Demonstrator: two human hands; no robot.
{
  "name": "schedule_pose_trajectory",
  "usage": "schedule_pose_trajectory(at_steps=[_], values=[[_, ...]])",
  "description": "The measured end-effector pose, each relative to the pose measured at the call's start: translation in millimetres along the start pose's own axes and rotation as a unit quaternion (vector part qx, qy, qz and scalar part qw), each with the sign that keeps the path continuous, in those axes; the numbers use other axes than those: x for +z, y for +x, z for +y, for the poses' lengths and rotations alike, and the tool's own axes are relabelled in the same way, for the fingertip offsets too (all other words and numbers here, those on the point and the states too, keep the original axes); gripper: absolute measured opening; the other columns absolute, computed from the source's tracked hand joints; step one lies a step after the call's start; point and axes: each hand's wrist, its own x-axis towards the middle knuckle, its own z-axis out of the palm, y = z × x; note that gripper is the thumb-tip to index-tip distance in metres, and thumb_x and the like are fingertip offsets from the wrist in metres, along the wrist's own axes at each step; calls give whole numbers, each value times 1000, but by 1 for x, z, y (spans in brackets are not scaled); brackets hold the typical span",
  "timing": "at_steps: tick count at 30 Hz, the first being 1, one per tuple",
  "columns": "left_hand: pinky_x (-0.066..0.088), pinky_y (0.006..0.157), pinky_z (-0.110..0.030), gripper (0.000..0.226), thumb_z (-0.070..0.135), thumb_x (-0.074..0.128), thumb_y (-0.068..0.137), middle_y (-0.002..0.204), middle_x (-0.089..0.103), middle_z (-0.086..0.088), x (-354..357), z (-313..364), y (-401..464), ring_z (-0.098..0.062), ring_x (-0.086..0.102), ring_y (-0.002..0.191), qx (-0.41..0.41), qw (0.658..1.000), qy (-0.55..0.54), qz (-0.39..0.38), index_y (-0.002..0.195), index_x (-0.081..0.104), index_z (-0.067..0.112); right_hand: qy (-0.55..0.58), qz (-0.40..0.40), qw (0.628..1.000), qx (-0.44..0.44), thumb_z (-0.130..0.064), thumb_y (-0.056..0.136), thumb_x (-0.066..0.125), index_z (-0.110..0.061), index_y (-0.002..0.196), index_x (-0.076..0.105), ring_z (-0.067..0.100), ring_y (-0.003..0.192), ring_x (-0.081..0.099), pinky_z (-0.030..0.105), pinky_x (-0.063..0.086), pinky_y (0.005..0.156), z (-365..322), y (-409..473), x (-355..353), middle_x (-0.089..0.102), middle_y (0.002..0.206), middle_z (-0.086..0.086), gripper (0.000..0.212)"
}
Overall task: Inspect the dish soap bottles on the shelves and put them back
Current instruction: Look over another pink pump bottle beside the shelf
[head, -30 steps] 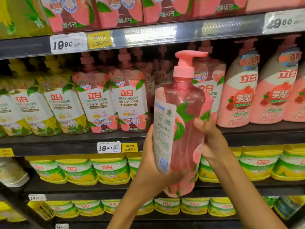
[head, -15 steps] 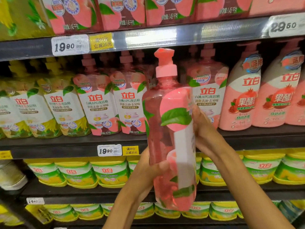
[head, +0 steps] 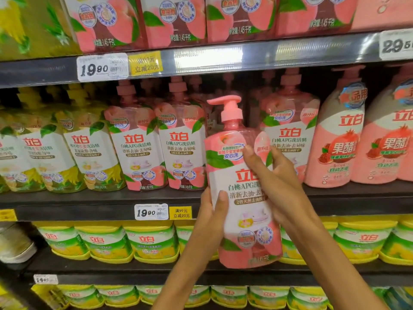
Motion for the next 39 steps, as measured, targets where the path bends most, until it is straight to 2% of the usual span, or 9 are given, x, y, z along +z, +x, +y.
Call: schedule_pose_trajectory(at_steps=[6, 11, 16, 21, 25, 28, 32, 35, 39], values=[[54, 69, -13, 62, 60, 44, 74, 113, 68, 6, -1, 17, 33, -1, 69, 94, 37, 998, 6, 43, 126, 48, 27, -39, 33, 997, -49, -57, 76, 71, -23, 128, 53, 16, 95, 73, 36, 60, 80, -8, 17, 6, 74, 108, 2, 65], [49, 67, -7, 62, 62, 43, 76, 107, 68, 10, -3, 24, 61, 5, 67, 92, 104, 990, 28, 93, 124, 51, 23, -80, 75, 991, -83, -67, 73, 67, -20, 137, 46, 22, 119, 61, 48, 49, 100, -16, 36, 16, 62, 131, 6, 82], [55, 84, -30, 63, 63, 48, 84, 112, 69, 2, -4, 9, 80, -12, 67, 103, 127, 983, 22, 132, 128, 47, 19, -107, 78, 985, -115, -74, 64, 63, -20, 145, 37, 27, 131, 50, 51, 43, 106, -10, 47, 22, 52, 142, 10, 100], [55, 83, -31, 85, 85, 52, 63, 110, 70, 6, -8, -2, 90, -11, 67, 103, 139, 979, 32, 143, 126, 46, 28, -120, 85, 978, -145, -73, 67, 59, -24, 148, 34, 22, 134, 48, 50, 42, 107, 2, 54, 20, 49, 146, 5, 98], [57, 81, -33, 74, 79, 58, 67, 114, 68, 1, -6, -10, 92, -20, 67, 106, 157, 979, -3, 130, 123, 46, 33, -141, 83, 972, -170, -87, 62, 56, -30, 149, 31, 20, 135, 46, 51, 41, 108, 10, 56, 16, 47, 147, 1, 106], [54, 89, -34, 73, 73, 57, 75, 126, 61, 1, -1, -19, 90, -19, 60, 117, 198, 969, -10, 148, 133, 42, 32, -140, 91, 967, -195, -91, 58, 53, -57, 134, 33, 7, 136, 43, 45, 40, 110, 18, 57, 14, 46, 144, -19, 86], [45, 99, -36, 71, 78, 48, 75, 129, 51, 6, 10, -26, 92, -11, 50, 123, 234, 925, 63, 291, 132, 47, 36, -133, 107, 964, -203, -91, 57, 55, -81, 112, 30, -15, 131, 37, 32, 39, 112, 22, 60, 14, 37, 122, -57, 61], [40, 101, -26, 52, 74, 47, 78, 129, 48, 16, 10, -27, 94, -5, 46, 124, 271, 900, 65, 334, 127, 41, 56, -133, 111, 956, -235, -84, 67, 56, -74, 122, 29, -14, 135, 32, 32, 35, 114, 26, 60, 16, 36, 134, -49, 62], [25, 99, -3, 45, 71, 35, 86, 128, 42, 27, 8, -30, 98, 5, 36, 124, 293, 873, 162, 356, 127, 38, 53, -188, 133, 923, -308, -65, 88, 50, -38, 146, 29, 3, 142, 29, 25, 30, 114, 35, 60, 13, 34, 151, -14, 68]])
